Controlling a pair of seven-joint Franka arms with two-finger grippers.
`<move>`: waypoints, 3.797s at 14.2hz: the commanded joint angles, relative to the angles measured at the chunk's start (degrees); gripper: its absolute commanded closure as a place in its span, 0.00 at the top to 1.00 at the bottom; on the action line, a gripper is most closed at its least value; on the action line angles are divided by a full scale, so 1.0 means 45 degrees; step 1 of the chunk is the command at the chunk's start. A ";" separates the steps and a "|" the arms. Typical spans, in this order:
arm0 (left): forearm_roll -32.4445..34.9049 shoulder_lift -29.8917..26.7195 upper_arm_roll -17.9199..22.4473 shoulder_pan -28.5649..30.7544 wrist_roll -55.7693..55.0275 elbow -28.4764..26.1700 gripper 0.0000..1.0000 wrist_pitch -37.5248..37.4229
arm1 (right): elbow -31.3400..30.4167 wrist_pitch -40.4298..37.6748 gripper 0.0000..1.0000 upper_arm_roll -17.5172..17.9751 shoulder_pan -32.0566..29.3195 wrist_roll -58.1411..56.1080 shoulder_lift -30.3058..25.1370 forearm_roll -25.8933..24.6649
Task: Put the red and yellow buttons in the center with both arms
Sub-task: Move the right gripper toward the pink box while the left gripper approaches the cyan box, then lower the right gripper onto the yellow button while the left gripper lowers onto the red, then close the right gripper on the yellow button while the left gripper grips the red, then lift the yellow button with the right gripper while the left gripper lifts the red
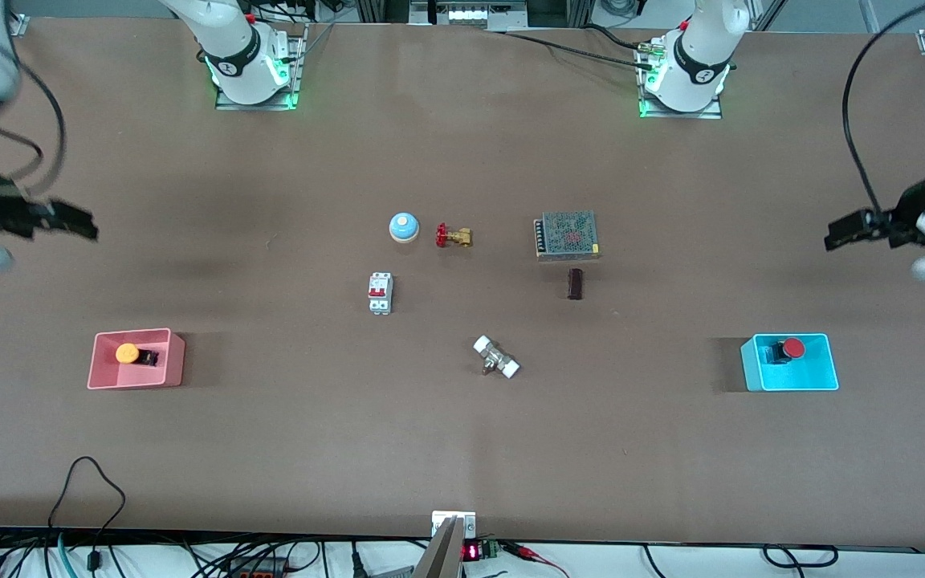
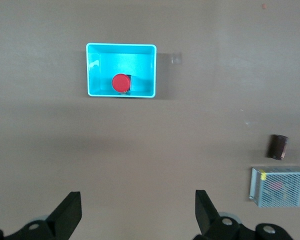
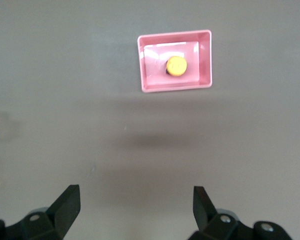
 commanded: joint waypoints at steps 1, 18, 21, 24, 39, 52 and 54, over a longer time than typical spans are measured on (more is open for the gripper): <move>0.0037 0.1137 0.0009 0.0369 0.0492 0.0200 1.00 0.0781 | 0.0673 0.1049 1.00 -0.0006 -0.0219 -0.0038 0.1535 -0.0159; 0.0076 0.5847 0.0009 0.0937 0.0824 0.0161 1.00 0.6192 | 0.1572 0.6466 1.00 0.0091 -0.0981 -0.1268 0.6597 0.0055; 0.0076 0.6023 0.0009 0.0897 0.0824 0.0161 0.95 0.6448 | 0.1572 0.6407 1.00 0.0092 -0.0981 -0.1521 0.6637 0.0055; 0.0076 0.6082 0.0009 0.0878 0.0824 0.0180 0.85 0.6468 | 0.1552 0.6309 1.00 0.0092 -0.1020 -0.1678 0.6637 0.0055; 0.0057 0.5381 -0.0128 0.0761 0.0746 0.0337 0.24 0.6293 | 0.1611 0.6017 0.21 0.0111 -0.1020 -0.1795 0.6501 0.0056; 0.0037 0.4051 -0.0186 -0.2029 -0.2961 -0.0189 0.24 0.4104 | 0.3096 0.2520 0.21 0.0482 0.0772 -0.1468 0.4762 0.0541; 0.0018 0.4109 -0.0206 -0.2654 -0.3782 -0.0443 0.24 0.4298 | 0.3018 0.2520 0.21 0.0483 0.1690 -0.0140 0.4878 0.0642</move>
